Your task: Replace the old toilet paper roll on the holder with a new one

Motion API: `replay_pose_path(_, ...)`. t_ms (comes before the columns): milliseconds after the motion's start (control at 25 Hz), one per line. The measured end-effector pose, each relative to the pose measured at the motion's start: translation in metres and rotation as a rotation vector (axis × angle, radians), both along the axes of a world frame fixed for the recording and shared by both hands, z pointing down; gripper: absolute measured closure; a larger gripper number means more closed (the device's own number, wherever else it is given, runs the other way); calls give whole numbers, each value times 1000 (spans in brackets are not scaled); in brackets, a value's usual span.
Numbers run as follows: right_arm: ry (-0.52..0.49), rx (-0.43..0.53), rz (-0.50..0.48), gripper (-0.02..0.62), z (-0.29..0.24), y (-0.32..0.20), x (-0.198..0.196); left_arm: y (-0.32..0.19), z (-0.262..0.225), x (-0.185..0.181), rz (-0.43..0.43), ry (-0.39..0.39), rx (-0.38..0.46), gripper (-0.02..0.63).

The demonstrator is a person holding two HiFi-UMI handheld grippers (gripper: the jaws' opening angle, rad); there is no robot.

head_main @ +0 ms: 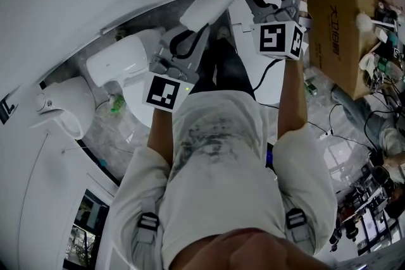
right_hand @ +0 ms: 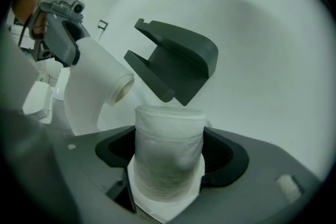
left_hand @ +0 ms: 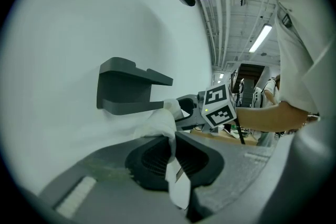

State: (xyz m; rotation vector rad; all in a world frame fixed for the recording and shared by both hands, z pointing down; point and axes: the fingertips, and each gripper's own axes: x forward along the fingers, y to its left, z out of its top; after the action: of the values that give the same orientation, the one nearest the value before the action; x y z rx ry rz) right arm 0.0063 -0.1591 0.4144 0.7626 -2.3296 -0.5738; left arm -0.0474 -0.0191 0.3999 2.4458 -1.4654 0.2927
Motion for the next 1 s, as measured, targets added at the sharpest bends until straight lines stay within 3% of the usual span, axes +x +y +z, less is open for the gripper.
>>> replay_pose_path(480,146,134,-22,219,-1,10,-16,4,-1,-10,-13,-7,3,584)
replay_pose_path(640,219,221,-11,219,-6,10,-16,6,0,-13,-17,-2,-4,584)
replay_pose_path(1000,270,375,-15,217,-18,18,-29,9,-1,-18,-19,-4,7,584)
